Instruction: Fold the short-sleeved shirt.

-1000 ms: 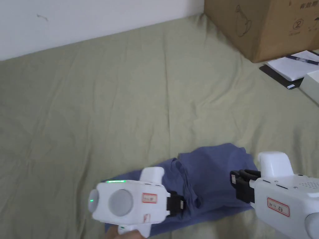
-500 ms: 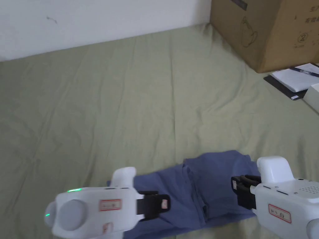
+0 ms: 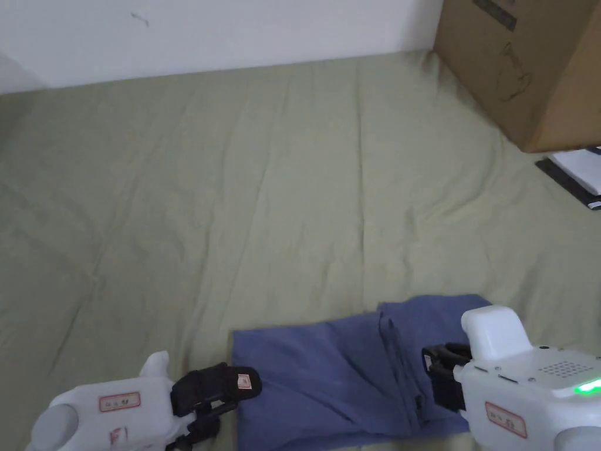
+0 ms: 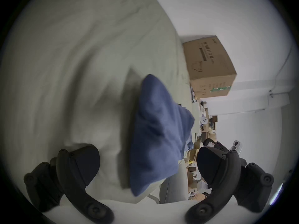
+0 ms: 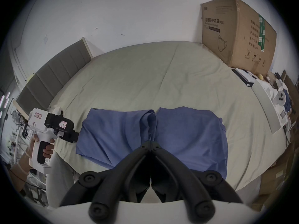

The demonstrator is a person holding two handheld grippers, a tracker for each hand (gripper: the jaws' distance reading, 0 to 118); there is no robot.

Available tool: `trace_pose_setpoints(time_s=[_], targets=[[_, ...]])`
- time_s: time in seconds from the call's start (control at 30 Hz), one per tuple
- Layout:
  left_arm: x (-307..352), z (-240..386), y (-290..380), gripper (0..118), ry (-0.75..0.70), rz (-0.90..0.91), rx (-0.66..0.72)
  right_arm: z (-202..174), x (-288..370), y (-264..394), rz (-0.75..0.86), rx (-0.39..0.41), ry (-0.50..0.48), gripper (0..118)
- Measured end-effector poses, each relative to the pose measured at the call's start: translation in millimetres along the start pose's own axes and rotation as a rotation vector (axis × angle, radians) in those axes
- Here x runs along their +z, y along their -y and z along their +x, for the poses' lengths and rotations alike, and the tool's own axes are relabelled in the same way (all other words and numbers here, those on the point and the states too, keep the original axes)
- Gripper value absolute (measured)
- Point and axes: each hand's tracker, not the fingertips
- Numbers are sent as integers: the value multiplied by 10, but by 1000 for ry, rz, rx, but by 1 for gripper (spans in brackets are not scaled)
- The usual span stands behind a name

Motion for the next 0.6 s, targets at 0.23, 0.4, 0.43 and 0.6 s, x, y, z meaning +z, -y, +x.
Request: trace_pose_setpoints(time_s=[0.23,0.4,0.43,0.6], targets=[[-342,1,-150,7,-27,-40,-23,-98,-75,-68,-6,-37,-37,0],[-196,-41,-172,7,-7,-85,-23,-118,-53,-68,3,-5,-13,0],[-177,-33,-185,7,-10,-92,-45,-113,-53,-68,3,-8,-9,0],[167,-19,-285,7,-60,-71,-83,-68,-30,-63,2,-34,4,0]])
